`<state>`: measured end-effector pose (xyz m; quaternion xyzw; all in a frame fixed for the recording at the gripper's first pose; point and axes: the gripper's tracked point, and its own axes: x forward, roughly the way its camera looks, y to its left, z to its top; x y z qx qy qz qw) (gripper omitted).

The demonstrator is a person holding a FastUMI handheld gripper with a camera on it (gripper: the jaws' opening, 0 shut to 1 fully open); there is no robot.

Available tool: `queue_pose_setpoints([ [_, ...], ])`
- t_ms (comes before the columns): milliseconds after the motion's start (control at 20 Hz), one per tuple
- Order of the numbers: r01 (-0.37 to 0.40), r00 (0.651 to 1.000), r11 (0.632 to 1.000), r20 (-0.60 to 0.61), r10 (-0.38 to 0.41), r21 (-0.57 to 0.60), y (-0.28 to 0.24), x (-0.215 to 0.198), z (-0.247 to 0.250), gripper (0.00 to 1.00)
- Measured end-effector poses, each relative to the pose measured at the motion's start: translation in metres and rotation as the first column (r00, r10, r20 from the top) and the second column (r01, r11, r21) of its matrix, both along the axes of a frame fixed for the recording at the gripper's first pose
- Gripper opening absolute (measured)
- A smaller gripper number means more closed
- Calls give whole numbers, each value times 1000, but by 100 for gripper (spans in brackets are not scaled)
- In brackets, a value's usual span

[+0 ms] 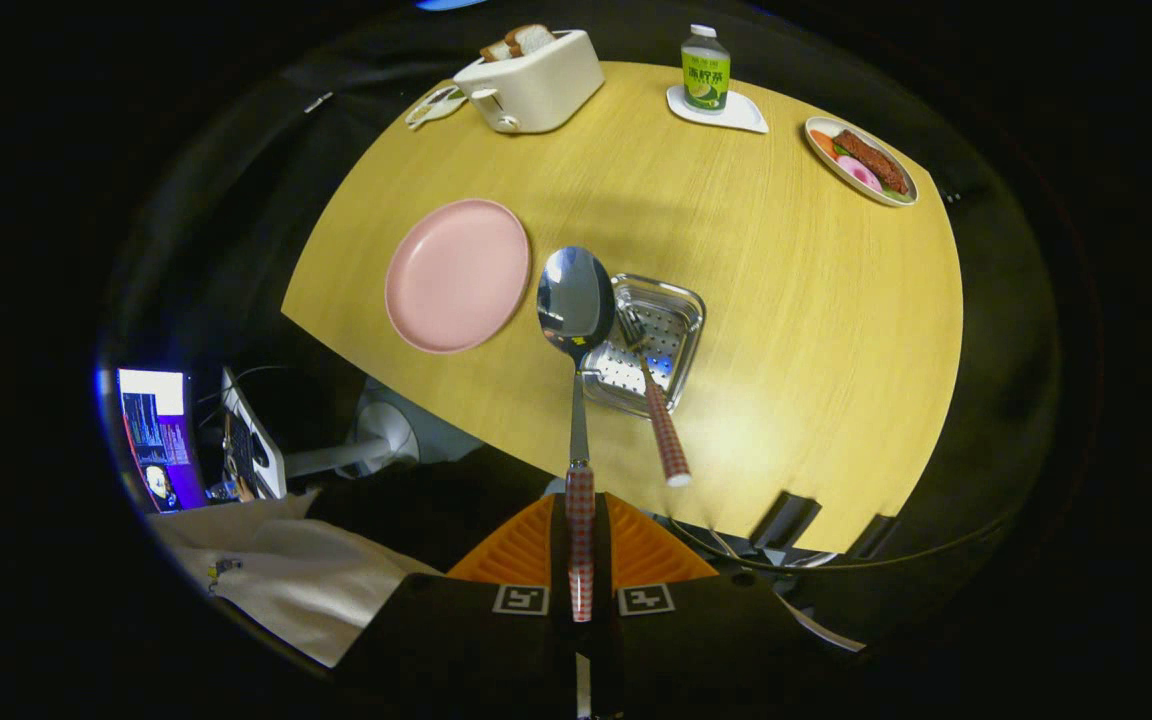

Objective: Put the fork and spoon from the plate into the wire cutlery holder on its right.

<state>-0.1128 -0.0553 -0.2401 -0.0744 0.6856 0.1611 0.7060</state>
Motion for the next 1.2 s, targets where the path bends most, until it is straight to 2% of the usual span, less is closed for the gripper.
queue_pose_setpoints([
  [250, -56, 986, 998, -161, 50, -36, -23, 9, 3, 10],
  [500, -99, 935, 991, -349, 62, -88, -32, 8, -4, 11],
  [850, -116, 885, 986, -464, 48, -118, -32, 25, -12, 13],
  [1000, -102, 878, 987, -478, 28, -128, -31, 35, -14, 15],
  [1150, -75, 887, 990, -462, 12, -118, -25, 46, -13, 17],
  [1200, -62, 891, 993, -454, 9, -104, -19, 48, -11, 34],
])
